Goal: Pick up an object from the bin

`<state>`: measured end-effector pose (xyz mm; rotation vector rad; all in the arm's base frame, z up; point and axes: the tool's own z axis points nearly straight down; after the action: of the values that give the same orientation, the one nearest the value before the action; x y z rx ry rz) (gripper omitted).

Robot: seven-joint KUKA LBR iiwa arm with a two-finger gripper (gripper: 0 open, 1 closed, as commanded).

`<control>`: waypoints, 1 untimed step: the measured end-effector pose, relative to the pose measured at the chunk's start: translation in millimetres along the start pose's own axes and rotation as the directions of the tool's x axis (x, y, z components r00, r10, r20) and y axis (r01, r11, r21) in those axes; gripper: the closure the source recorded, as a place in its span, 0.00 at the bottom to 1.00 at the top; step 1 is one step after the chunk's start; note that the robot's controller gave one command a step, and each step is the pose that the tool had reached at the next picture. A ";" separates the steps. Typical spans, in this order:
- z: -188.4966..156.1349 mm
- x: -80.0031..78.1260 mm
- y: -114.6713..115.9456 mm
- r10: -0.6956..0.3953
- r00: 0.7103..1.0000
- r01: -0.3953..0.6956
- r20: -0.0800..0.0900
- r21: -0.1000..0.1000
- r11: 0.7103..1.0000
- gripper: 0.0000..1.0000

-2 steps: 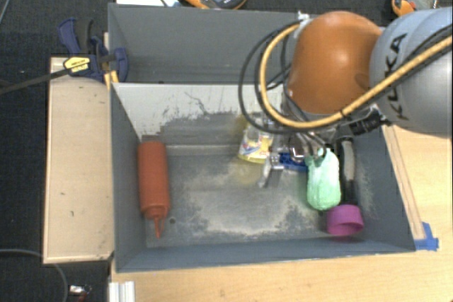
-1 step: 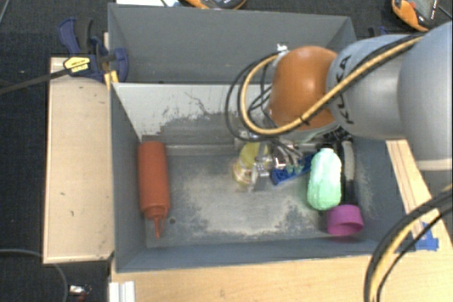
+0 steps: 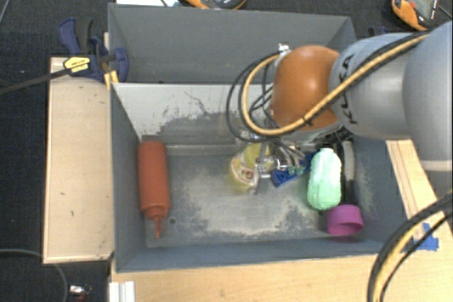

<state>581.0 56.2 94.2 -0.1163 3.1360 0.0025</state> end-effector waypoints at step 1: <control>21.8 24.6 -62.2 0.060 0.998 -0.060 0.004 -0.001 0.998 0.00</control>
Offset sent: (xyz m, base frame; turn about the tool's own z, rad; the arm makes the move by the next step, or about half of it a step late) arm -0.0073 -0.0630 0.0058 0.2388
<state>561.1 -7.6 72.3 -0.0227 3.1344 0.0044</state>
